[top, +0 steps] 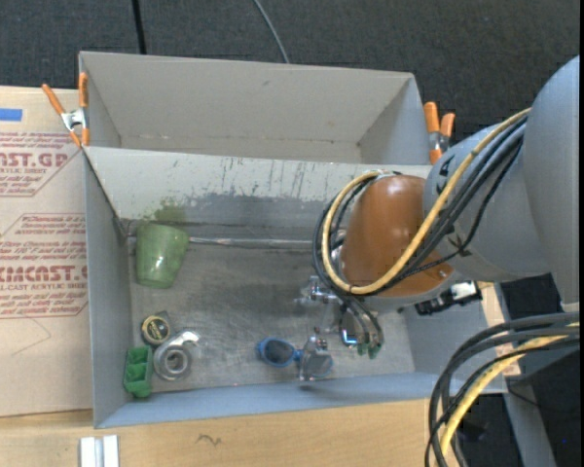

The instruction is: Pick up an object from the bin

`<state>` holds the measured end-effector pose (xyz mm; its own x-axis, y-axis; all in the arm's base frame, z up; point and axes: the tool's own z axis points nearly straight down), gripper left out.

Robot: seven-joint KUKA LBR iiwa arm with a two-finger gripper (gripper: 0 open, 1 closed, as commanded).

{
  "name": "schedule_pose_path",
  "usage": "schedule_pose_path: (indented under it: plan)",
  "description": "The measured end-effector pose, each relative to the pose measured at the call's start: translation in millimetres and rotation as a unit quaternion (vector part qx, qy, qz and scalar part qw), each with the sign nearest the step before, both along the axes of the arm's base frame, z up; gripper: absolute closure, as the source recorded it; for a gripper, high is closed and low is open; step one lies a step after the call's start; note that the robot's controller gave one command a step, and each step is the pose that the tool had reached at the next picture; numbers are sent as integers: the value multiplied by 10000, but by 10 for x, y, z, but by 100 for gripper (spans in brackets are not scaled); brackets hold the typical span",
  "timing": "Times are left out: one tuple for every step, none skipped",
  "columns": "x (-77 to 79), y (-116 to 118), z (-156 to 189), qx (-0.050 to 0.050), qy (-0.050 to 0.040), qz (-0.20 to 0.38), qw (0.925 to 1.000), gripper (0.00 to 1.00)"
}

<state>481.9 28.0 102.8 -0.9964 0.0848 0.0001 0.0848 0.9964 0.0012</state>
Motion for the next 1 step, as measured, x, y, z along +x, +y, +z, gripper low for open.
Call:
schedule_pose_path:
  plan:
    - [9, -73, -321, -1, -53, -4, 10000, 0]
